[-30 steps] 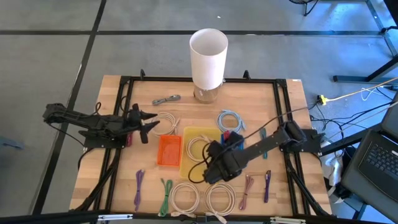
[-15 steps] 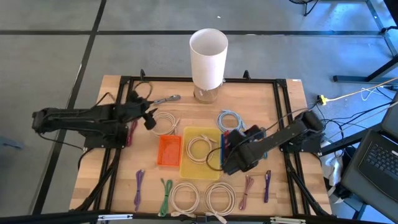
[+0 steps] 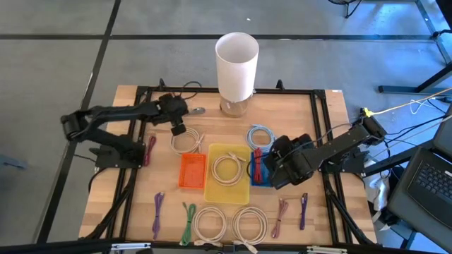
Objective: Pick & Place USB Port
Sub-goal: Put the black and white charger cable into the orange bin
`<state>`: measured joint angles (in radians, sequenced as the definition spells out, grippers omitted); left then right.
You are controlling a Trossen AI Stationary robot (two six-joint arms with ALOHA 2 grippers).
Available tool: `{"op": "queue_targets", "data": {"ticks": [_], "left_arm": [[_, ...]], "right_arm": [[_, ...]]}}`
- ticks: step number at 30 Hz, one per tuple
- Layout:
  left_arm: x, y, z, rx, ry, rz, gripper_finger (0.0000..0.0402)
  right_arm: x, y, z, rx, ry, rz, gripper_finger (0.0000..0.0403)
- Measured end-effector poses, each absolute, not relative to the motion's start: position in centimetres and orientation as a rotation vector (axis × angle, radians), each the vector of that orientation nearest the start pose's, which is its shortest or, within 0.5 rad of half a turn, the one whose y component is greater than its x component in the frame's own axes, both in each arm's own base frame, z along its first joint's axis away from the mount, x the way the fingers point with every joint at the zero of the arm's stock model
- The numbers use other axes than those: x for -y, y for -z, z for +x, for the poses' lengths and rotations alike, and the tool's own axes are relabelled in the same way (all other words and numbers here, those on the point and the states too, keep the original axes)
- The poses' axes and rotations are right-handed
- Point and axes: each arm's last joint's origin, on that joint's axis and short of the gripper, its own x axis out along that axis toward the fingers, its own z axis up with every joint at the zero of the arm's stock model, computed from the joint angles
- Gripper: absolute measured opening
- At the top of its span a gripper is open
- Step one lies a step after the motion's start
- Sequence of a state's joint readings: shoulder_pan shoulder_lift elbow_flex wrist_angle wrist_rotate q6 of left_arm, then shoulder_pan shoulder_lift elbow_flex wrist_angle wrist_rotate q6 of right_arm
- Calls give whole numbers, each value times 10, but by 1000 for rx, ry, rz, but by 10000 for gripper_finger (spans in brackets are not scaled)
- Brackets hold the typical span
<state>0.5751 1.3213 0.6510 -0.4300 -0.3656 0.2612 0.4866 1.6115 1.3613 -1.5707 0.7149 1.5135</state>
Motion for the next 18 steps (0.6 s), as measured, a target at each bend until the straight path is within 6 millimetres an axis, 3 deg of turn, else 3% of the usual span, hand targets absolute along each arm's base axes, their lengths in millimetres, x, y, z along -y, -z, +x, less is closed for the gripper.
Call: {"op": "queue_targets", "data": {"ticks": [5,11,18], "left_arm": [[-154,-152,191,-1303,-595,64,156],[-176,-131,197,-1368,-621,85,159],[-180,-118,201,-1423,-591,138,143]], "right_arm": [[-105,-278,239,-929,1088,201,263],[-105,-278,240,-922,1088,196,263],[-105,-278,240,-923,1088,197,263]]}}
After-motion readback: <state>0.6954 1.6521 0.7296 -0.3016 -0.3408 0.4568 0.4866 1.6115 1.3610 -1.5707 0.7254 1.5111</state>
